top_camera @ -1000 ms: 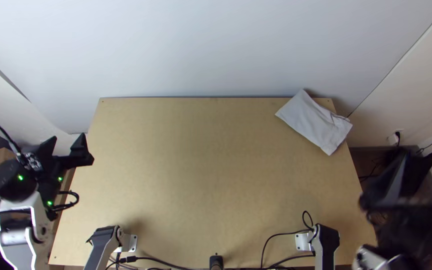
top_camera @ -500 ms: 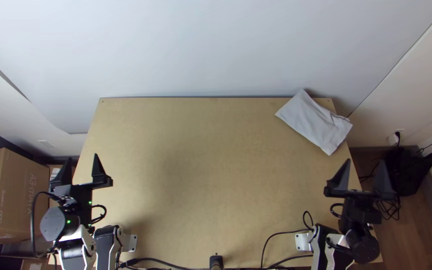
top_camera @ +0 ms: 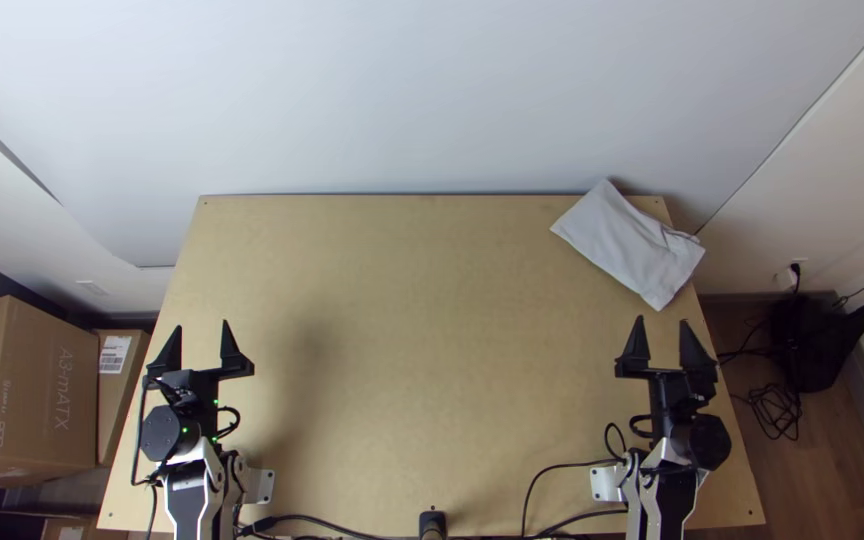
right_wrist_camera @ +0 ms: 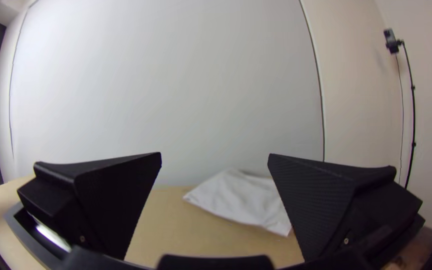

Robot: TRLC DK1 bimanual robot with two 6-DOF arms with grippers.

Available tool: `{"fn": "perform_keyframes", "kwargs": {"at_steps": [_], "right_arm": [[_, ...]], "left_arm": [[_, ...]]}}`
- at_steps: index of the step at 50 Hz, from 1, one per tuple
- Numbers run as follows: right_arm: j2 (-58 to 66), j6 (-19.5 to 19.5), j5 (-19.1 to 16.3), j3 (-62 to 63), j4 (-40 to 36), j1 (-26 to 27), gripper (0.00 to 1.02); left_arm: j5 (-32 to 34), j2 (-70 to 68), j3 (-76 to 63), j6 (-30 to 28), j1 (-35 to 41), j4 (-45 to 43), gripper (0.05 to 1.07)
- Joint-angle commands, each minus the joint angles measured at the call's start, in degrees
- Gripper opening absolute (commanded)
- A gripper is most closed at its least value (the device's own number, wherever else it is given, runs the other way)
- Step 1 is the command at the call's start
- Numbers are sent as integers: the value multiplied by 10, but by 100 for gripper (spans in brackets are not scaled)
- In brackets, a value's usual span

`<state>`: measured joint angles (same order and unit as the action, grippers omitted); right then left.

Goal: Fold the t-shirt

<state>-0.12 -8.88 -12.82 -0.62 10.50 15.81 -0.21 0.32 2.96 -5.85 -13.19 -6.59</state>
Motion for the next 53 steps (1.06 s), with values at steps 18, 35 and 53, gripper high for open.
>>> {"fn": "perform_keyframes", "kwargs": {"at_steps": [18, 35, 53], "right_arm": [[-1, -27, 17, 4, -82, 1, 98], [-1, -27, 17, 4, -81, 1, 98], [-1, -27, 17, 4, -81, 1, 98]], "left_arm": [[4, -1, -28, -58, -32, 70, 103], [4, -3, -28, -58, -32, 70, 103], [4, -3, -28, -58, -32, 70, 103]]}}
